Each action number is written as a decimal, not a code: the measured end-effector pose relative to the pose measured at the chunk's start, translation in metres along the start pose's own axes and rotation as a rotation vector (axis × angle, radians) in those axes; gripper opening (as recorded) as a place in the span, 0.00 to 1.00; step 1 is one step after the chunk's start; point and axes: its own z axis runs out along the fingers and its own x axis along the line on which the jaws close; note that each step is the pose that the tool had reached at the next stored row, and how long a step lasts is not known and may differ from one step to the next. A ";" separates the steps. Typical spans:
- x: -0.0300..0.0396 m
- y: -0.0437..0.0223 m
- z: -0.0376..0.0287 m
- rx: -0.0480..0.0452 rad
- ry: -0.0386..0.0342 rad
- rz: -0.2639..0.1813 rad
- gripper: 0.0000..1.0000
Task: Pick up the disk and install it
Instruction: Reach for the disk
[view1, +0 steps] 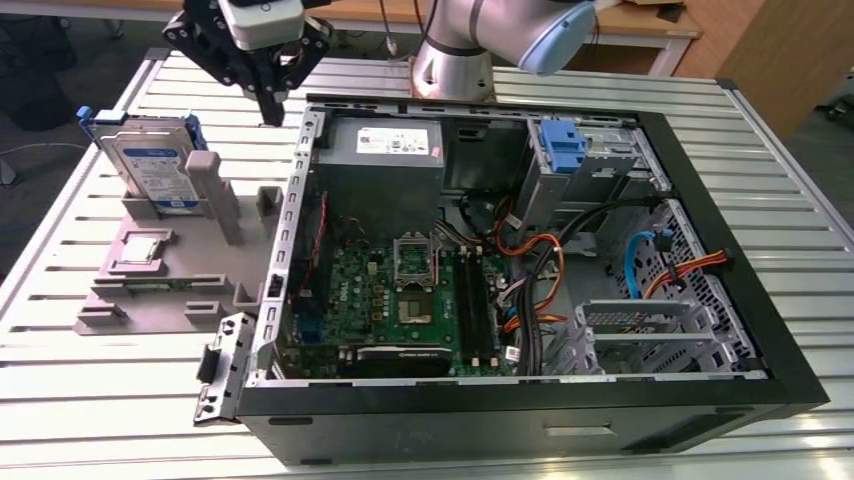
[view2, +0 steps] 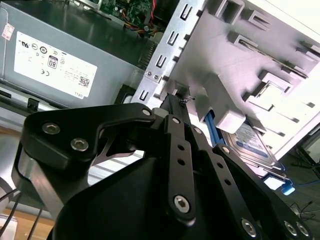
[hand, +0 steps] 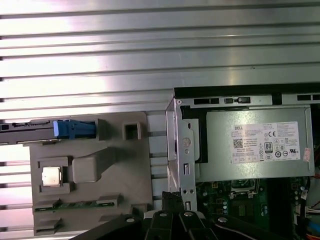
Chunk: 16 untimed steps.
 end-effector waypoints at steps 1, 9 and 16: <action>0.0011 -0.0001 0.0001 0.0000 0.0000 0.000 0.10; 0.0090 -0.0007 0.0007 0.0000 0.0000 0.000 0.10; 0.0151 -0.0012 0.0014 0.0000 0.0000 0.000 0.10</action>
